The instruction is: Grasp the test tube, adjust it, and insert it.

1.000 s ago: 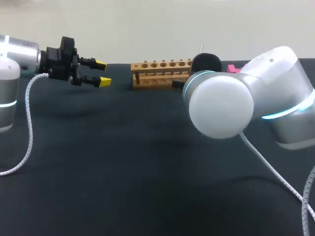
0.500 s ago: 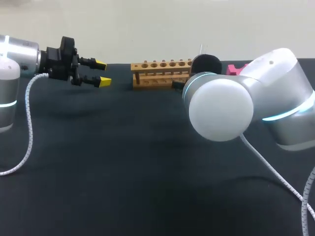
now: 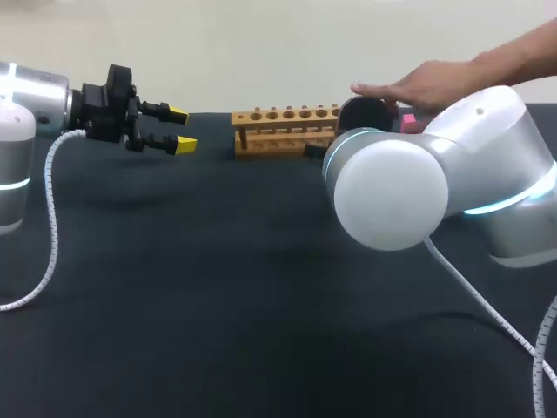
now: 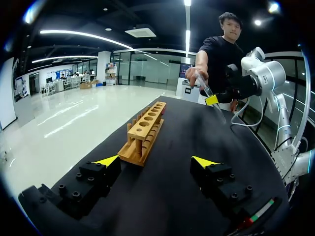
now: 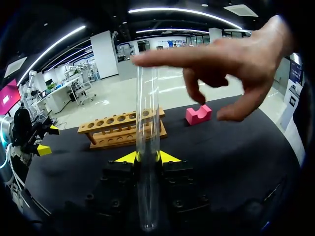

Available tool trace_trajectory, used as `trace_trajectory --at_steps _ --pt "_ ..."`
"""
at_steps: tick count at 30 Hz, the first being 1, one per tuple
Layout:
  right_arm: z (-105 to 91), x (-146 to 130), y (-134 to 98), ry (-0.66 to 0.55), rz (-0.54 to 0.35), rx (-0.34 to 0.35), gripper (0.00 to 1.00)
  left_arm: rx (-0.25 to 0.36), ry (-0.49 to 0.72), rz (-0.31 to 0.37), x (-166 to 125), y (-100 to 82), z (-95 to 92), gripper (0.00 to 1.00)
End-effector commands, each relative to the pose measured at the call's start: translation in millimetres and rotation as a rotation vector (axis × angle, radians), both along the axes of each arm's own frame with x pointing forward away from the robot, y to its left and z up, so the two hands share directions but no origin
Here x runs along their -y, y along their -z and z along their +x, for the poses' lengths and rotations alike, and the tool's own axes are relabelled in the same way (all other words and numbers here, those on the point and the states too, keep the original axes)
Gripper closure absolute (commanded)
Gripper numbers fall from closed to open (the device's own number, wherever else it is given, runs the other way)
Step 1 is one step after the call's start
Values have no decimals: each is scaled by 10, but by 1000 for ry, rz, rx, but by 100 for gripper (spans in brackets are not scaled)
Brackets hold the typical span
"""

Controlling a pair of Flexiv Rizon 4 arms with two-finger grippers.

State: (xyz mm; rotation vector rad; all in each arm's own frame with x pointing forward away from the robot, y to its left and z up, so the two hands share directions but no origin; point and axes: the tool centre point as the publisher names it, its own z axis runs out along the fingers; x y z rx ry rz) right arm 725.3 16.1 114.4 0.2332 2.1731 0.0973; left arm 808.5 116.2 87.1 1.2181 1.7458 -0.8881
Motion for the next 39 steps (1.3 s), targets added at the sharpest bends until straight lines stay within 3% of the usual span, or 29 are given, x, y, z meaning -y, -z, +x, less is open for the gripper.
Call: trace_trajectory --at_steps 1,20,39 --pt "-2 5 6 -1 1 4 100 4 2 -3 -6 13 3 0" --pt "-2 5 6 -1 1 4 100 4 2 -3 -6 13 3 0" --pt "554 -98 371 -130 -124 -49 100 4 2 -3 -6 13 3 0"
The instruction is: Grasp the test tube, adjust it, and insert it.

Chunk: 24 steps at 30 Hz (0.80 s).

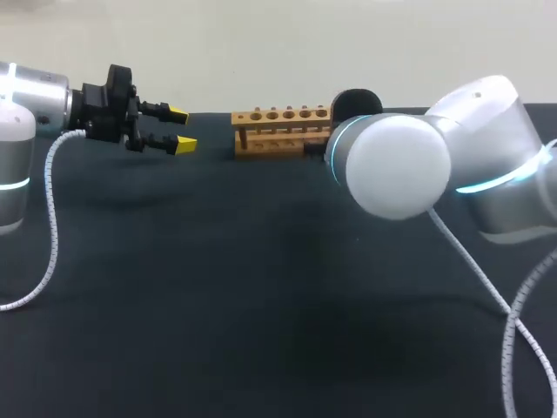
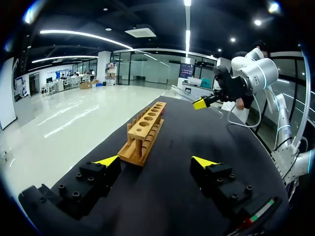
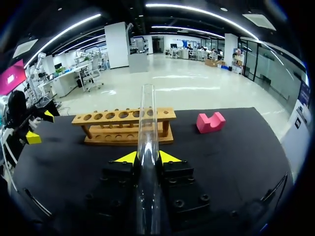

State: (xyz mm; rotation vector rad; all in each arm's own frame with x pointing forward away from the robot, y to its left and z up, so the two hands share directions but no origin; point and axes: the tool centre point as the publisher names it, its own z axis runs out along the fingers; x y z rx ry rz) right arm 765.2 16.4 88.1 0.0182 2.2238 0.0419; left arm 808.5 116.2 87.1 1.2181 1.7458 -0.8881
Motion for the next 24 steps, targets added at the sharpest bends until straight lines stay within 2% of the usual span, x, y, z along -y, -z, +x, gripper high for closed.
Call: trace_trajectory --at_steps 1,24 --pt "178 -103 125 3 -3 -8 100 4 2 -3 -6 13 3 0" --pt "546 -180 254 -6 6 -21 100 4 2 -3 -6 13 3 0"
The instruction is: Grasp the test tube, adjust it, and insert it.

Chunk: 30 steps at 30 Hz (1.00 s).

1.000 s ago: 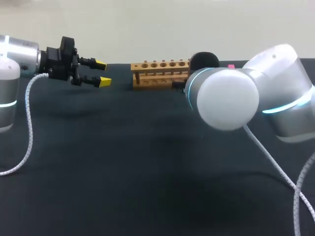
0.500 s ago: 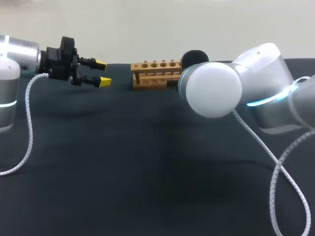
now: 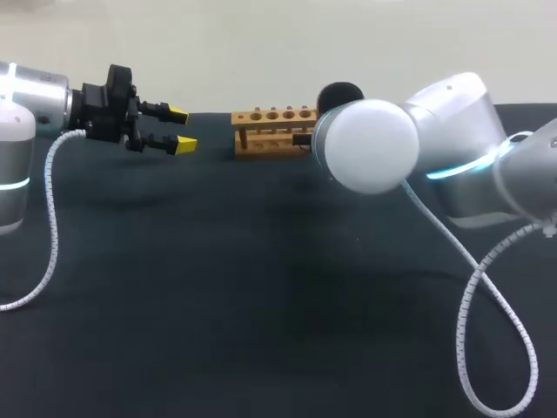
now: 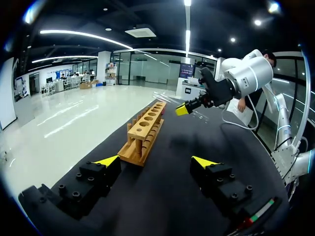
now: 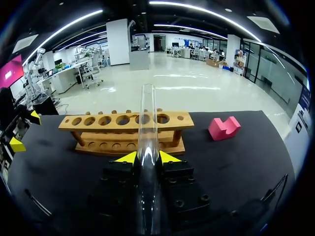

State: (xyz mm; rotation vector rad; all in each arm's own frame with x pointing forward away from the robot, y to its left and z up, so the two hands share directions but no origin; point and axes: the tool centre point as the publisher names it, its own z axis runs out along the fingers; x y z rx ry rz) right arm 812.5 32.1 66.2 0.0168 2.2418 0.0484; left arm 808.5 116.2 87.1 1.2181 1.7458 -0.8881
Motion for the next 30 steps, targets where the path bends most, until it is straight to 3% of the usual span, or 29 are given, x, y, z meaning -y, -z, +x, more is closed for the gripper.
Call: trace_trajectory --at_steps 1,24,30 --pt "78 -23 38 -2 2 -4 100 4 2 -3 -6 13 3 0" --pt "181 -15 173 25 16 -54 100 4 2 -3 -6 13 3 0" --pt "204 -35 193 9 28 -98 100 4 2 -3 -6 13 3 0"
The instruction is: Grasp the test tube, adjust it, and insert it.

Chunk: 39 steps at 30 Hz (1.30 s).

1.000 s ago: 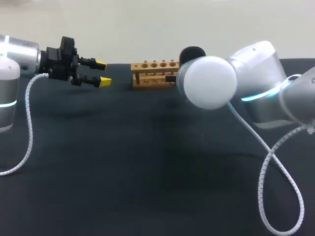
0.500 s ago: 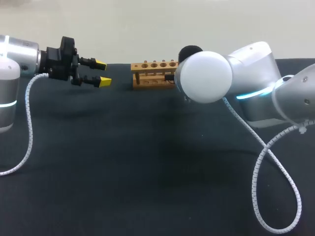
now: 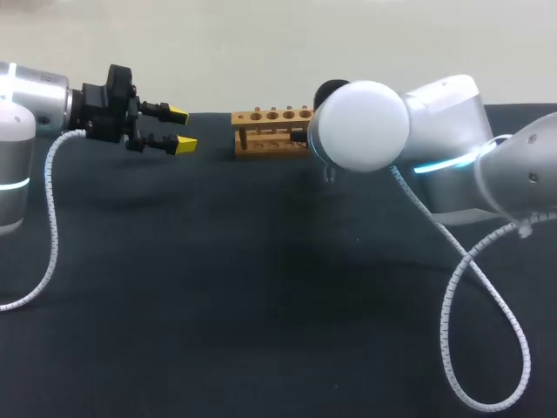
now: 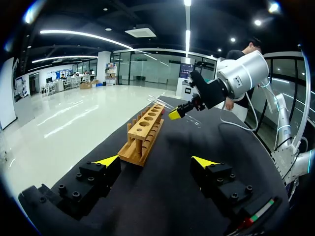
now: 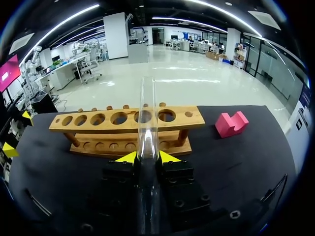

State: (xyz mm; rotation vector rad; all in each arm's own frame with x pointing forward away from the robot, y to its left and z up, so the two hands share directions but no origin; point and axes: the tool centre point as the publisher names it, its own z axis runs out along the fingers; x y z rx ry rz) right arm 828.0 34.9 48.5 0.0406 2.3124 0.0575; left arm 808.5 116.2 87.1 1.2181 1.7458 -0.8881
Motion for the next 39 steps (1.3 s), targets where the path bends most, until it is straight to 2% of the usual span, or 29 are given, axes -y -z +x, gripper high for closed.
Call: trace_trajectory --at_steps 1,12,23,33,39 --pt "48 -8 16 -8 16 -35 100 4 2 -3 -6 13 3 0" --pt "57 -11 101 -39 3 -162 100 4 2 -3 -6 13 3 0" --pt "41 5 155 -56 8 -231 100 4 2 -3 -6 13 3 0" --pt "2 8 188 -42 15 -243 100 4 2 -3 -6 13 3 0" --pt "-31 28 127 -12 19 -212 100 4 2 -3 -6 13 3 0"
